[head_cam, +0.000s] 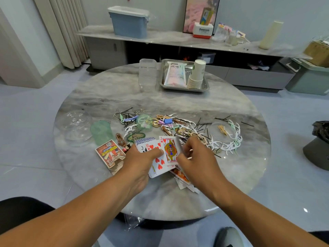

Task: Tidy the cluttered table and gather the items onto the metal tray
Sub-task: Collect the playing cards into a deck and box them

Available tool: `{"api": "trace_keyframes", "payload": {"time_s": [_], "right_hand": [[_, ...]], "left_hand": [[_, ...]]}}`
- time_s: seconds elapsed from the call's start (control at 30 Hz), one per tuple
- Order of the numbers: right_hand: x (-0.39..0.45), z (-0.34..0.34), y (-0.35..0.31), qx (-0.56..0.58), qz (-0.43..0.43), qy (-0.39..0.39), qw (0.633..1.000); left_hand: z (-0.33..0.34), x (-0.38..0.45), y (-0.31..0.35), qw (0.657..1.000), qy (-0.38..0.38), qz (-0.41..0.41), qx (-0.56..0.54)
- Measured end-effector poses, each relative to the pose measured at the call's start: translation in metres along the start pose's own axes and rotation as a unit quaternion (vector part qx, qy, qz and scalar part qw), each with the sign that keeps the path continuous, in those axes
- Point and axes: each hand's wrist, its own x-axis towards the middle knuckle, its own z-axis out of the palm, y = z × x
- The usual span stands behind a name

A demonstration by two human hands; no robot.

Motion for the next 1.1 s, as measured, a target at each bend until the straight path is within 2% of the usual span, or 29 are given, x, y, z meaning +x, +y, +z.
{"api": "trace_keyframes", "payload": {"time_s": [0.2,0.5,0.57,0.67,0.8,0.87,1.0,1.1], "right_hand": [[-0.007,0.008,0.0,-0.005,-0.003,-0.043,0.999],[0.004,-0.004,-0.001,0.106,0.058,-0.004,0.993],[0.006,-0.006,-0.002,0.179,0.107,-0.005,0.978],[0.009,-0.006,-0.001,0.305,0.193,-0.063,0.93],[0.012,-0.006,0.007,0.338,0.253,-0.108,0.9],[0.015,-0.007,0.013,0.356,0.278,-0.119,0.884],[0.013,-0.003,0.015,0.369,0.262,-0.178,0.874],[0.011,0.001,0.014,0.362,0.247,-0.186,0.88]], "left_hand": [[0.005,-0.007,0.003,0.999,-0.042,-0.03,-0.008],[0.005,-0.016,0.007,0.991,-0.11,-0.059,-0.053],[0.007,-0.018,0.005,0.993,-0.102,-0.046,-0.043],[0.01,-0.02,0.004,0.994,-0.104,-0.023,-0.031],[0.011,-0.02,0.01,0.982,-0.148,-0.085,-0.084],[0.01,-0.018,0.01,0.981,-0.144,-0.095,-0.092],[0.011,-0.02,0.008,0.991,-0.124,-0.039,-0.039],[0.011,-0.021,0.008,0.993,-0.111,-0.01,-0.025]]}}
